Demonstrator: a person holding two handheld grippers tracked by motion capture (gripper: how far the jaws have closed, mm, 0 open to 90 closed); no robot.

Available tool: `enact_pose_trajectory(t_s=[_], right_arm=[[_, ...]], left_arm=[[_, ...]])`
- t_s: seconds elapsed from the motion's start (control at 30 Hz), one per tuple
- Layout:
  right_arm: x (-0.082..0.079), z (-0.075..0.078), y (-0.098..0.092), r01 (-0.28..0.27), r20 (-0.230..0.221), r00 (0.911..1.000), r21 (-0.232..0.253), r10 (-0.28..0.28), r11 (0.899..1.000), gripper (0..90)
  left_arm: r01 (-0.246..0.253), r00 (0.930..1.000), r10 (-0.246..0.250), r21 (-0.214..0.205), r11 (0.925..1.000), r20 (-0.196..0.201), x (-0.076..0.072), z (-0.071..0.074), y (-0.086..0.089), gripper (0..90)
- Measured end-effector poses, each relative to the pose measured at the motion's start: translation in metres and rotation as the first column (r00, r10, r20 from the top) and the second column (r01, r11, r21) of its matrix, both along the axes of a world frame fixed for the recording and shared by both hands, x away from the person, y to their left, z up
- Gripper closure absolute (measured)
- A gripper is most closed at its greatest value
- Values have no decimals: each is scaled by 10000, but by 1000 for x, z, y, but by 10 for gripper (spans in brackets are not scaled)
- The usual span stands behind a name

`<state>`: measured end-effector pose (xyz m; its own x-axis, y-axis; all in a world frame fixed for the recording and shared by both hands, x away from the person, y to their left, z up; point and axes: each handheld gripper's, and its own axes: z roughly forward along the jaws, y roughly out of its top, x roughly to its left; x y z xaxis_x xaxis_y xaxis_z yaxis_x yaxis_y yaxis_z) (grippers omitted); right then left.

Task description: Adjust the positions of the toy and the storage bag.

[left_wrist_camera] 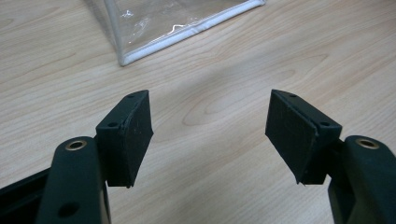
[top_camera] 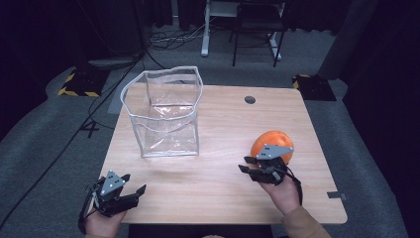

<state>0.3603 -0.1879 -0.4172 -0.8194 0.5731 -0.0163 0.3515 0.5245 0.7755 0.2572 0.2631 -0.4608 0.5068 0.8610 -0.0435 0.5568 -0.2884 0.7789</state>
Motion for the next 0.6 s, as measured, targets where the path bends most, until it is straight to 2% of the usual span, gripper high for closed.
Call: enact_pose_trajectory(t_s=[0.17,0.27,0.3,0.47,0.6], right_arm=[[20,3,27,-357,-138,9993,170,360,9992,598],[31,3,41,-495,-216,9985,284,501,9984,598],[34,3,46,-538,-200,9983,305,544,9981,597],[49,2,70,-738,-169,9971,138,741,9972,613],[62,-2,89,-1031,-443,9936,197,1039,9945,653]], left_arm=[[-99,9999,99,-82,9999,27,-7,-1,4,323],[-330,9994,331,134,9994,-69,-10,-3,8,324],[-417,9991,418,86,9991,-108,-11,-4,9,325],[-656,9977,656,-3,9978,-160,-14,-5,14,329],[-799,9967,798,-68,9968,-155,-18,-5,17,330]])
